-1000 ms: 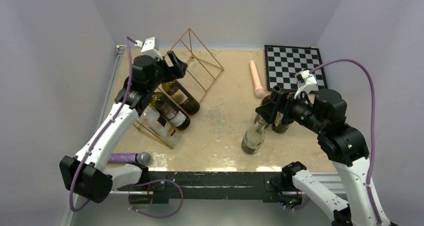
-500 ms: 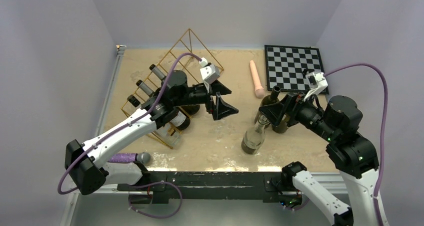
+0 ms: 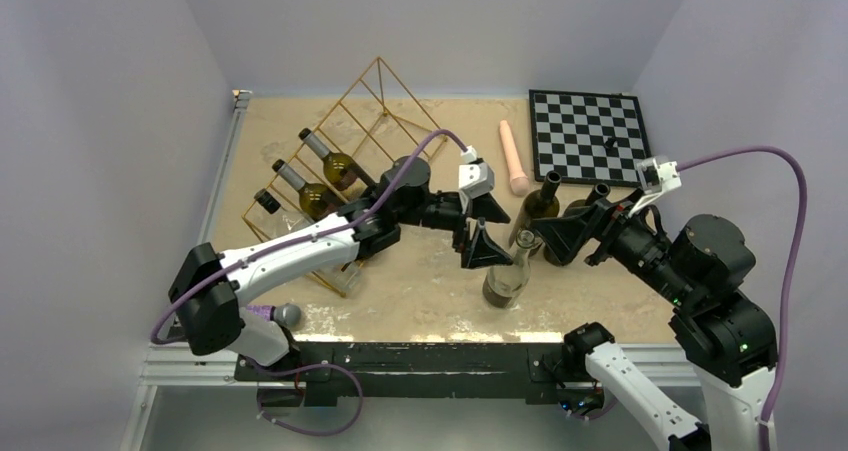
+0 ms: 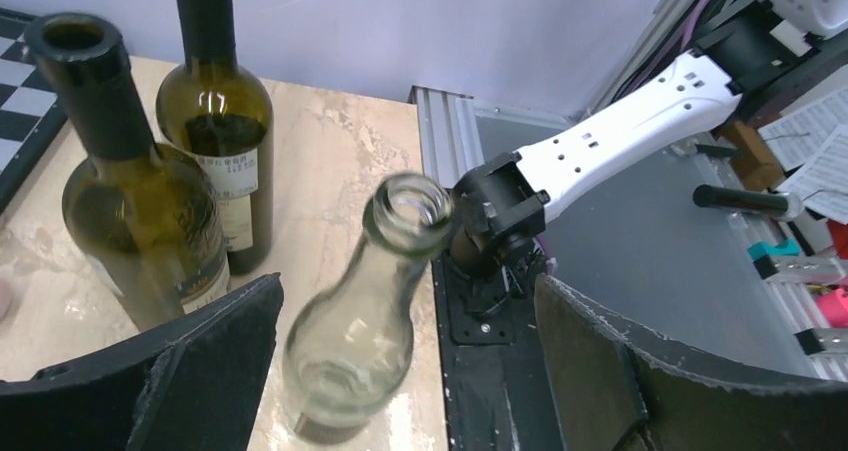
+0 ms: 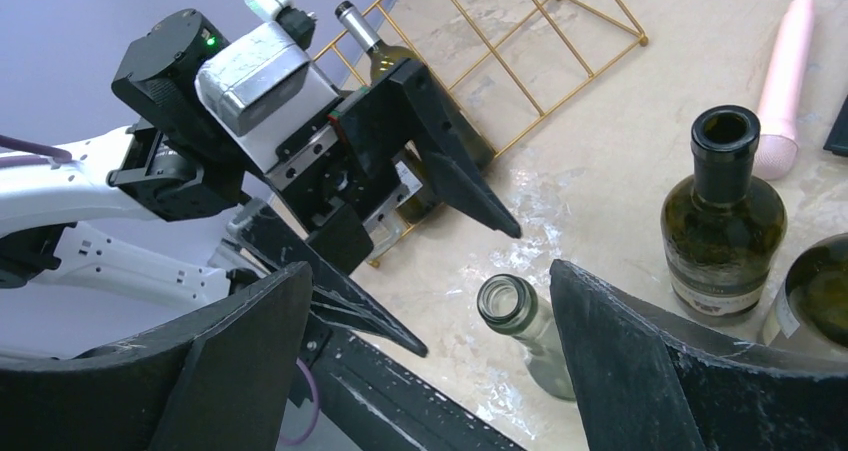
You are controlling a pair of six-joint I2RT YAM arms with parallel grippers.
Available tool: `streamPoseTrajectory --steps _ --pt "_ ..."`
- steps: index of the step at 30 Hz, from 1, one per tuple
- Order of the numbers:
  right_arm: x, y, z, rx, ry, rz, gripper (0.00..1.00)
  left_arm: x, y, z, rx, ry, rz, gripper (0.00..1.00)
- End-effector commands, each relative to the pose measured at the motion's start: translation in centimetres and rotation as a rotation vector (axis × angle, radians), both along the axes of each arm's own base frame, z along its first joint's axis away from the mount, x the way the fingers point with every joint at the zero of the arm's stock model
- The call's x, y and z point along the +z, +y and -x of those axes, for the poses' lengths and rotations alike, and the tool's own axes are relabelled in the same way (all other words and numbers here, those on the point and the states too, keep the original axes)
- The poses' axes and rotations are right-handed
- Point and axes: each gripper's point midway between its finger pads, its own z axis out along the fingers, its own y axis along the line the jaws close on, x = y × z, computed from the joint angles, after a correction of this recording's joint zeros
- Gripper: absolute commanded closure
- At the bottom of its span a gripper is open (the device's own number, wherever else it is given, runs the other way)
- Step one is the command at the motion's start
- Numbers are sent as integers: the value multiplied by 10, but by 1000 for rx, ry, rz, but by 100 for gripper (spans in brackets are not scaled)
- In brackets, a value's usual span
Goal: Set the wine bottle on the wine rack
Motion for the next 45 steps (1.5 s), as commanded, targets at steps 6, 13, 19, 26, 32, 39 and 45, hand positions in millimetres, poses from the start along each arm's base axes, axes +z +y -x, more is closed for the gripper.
streamPoseTrajectory --steps 6,13,19,26,32,39,45 --pt "-4 -12 -5 -74 -6 26 7 10 -44 7 -48 -111 30 5" --pt "-6 -20 -5 -108 -14 47 7 -10 -59 8 -24 -89 14 30" --pt "-8 -23 -5 -121 -12 55 7 -21 -67 3 20 -85 23 43" --pt "-10 -24 -5 -127 -9 62 7 -20 -65 -5 69 -107 8 100" --pt "-13 -22 -8 -120 1 65 7 -1 -52 -24 203 -147 3 100" --pt "-21 -20 -14 -117 30 88 7 52 -7 -68 545 -200 -10 100" --pt "-31 -19 -22 -127 68 111 9 85 39 -110 784 -169 -39 100"
